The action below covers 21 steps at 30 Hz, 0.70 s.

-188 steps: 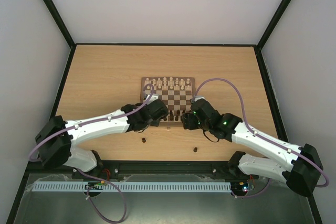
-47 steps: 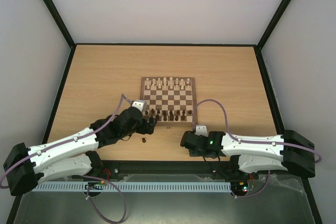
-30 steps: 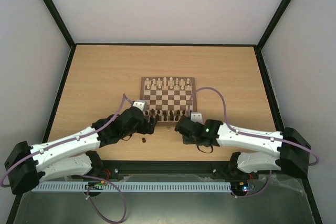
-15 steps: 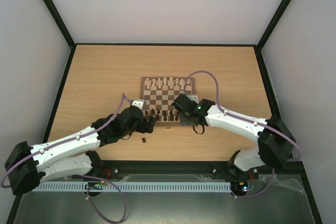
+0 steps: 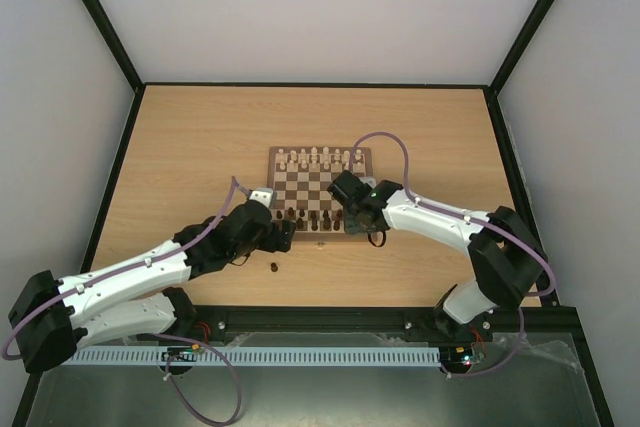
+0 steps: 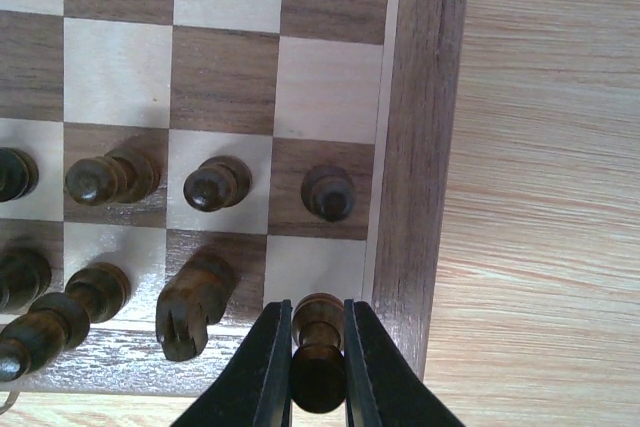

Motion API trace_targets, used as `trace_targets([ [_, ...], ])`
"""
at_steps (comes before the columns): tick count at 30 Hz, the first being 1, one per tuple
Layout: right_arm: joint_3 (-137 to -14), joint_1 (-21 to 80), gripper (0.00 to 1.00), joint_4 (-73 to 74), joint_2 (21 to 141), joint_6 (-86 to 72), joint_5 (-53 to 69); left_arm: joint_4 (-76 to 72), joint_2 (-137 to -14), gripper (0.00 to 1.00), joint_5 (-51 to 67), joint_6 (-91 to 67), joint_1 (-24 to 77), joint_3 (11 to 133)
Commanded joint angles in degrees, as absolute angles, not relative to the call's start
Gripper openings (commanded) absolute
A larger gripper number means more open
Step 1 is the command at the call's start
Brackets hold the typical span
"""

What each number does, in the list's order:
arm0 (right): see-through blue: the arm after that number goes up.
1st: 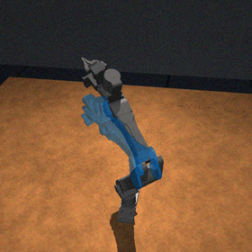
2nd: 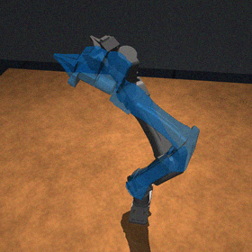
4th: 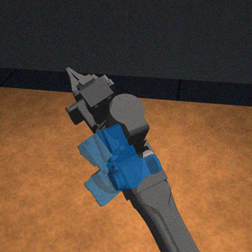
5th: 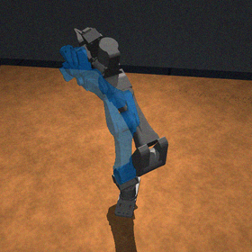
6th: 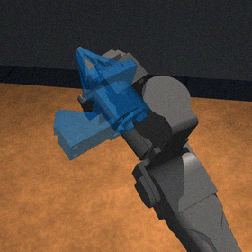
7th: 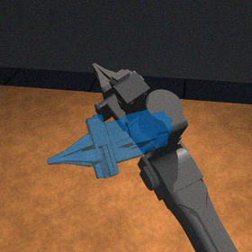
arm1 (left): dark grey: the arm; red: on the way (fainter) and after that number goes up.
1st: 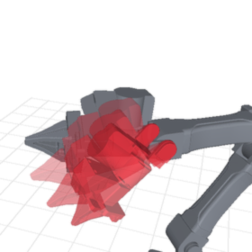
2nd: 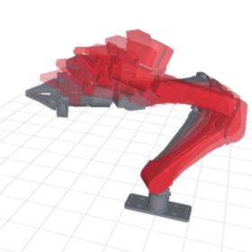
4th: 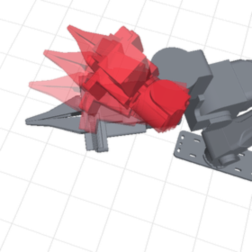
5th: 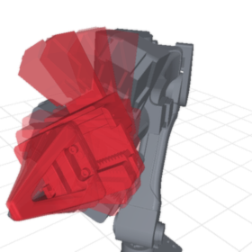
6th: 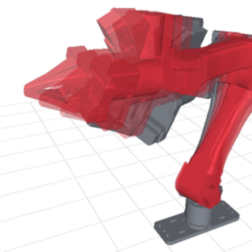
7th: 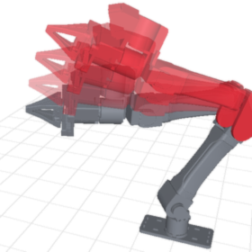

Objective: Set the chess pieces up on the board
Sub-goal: Place the chess piece on the chessboard.

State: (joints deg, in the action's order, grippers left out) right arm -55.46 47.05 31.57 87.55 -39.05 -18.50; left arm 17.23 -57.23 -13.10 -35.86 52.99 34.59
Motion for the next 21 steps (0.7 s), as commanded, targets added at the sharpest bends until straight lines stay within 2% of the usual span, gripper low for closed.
trace_targets([
  [1, -56.74, 46.06, 0.05, 31.55, 88.86, -37.16, -17.68, 17.41, -56.59, 0.99, -13.76, -34.84, 52.32, 34.61],
  [21, -57.86, 45.04, 0.07, 30.84, 91.04, -36.71, -16.61, 17.14, -56.77, 0.99, -13.10, -34.24, 51.25, 34.30],
])
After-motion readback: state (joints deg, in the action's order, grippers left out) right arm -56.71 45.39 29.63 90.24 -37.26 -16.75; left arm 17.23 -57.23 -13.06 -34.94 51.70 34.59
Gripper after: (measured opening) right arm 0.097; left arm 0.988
